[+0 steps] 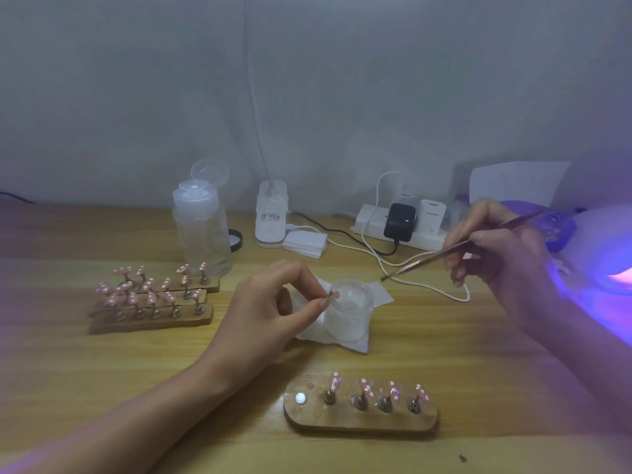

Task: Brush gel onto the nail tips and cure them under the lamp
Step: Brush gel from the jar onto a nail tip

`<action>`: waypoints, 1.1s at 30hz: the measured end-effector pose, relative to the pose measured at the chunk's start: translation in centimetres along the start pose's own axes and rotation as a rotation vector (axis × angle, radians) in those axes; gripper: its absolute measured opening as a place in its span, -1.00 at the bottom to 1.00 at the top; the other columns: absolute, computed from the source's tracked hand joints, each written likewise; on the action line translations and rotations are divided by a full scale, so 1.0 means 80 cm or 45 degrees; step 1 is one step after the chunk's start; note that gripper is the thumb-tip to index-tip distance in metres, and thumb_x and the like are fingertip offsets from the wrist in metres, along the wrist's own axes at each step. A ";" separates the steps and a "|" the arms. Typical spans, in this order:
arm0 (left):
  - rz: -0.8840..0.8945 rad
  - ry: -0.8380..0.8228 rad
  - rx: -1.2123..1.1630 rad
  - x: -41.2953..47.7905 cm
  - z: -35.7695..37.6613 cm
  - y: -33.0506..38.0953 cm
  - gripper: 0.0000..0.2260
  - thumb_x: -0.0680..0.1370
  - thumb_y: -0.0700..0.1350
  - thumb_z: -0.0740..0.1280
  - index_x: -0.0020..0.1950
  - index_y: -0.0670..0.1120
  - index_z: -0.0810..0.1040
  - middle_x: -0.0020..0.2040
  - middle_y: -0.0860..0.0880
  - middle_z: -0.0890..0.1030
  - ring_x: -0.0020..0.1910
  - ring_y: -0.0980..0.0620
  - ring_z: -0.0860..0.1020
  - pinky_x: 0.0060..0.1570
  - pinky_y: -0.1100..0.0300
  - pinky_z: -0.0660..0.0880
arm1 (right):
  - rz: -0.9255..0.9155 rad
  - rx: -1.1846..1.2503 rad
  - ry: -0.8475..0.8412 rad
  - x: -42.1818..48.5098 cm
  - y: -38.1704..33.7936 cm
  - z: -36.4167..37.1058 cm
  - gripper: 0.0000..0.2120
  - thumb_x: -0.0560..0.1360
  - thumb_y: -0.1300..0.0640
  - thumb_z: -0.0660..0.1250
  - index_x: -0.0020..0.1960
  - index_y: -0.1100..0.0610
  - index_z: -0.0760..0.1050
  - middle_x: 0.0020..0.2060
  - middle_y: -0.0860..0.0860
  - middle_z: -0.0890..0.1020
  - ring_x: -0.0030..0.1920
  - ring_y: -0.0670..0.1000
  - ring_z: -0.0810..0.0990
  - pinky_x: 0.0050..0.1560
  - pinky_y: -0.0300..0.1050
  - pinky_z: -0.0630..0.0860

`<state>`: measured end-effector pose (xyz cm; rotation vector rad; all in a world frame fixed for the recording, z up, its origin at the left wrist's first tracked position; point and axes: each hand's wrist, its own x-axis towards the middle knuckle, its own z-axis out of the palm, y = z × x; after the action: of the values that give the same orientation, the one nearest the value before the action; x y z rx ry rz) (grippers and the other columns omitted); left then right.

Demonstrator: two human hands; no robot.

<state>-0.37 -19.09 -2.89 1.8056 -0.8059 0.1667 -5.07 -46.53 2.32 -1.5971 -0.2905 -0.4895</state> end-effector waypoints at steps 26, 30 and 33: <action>-0.020 0.018 0.016 0.001 -0.001 0.000 -0.86 0.47 -0.09 0.50 -0.24 0.04 0.58 -0.29 0.20 0.55 -0.48 0.16 0.31 -0.39 0.39 0.26 | 0.348 0.317 0.149 -0.029 0.045 0.046 -0.79 0.45 0.02 0.38 -0.33 -0.02 0.44 -0.39 0.15 0.63 -0.59 -0.08 0.33 -0.54 -0.32 0.32; -0.009 0.023 0.023 0.000 -0.001 0.000 -0.88 0.47 -0.09 0.49 -0.22 0.03 0.59 -0.32 0.23 0.53 -0.47 0.16 0.30 -0.39 0.41 0.25 | 0.317 0.302 0.057 -0.028 0.046 0.047 -0.79 0.44 -0.05 0.41 -0.30 -0.04 0.46 -0.33 0.17 0.66 -0.58 -0.07 0.36 -0.53 -0.32 0.34; 0.000 0.019 0.031 0.000 -0.001 0.000 -0.90 0.48 -0.07 0.49 -0.20 0.01 0.60 -0.38 0.27 0.49 -0.47 0.16 0.30 -0.40 0.42 0.26 | 0.324 0.269 0.120 -0.029 0.050 0.043 -0.79 0.47 -0.03 0.39 -0.29 -0.05 0.45 -0.34 0.15 0.66 -0.59 -0.09 0.35 -0.56 -0.34 0.28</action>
<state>-0.33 -19.07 -2.87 1.8249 -0.7962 0.1905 -4.77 -43.23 -2.41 -1.3774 -0.0626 -0.3247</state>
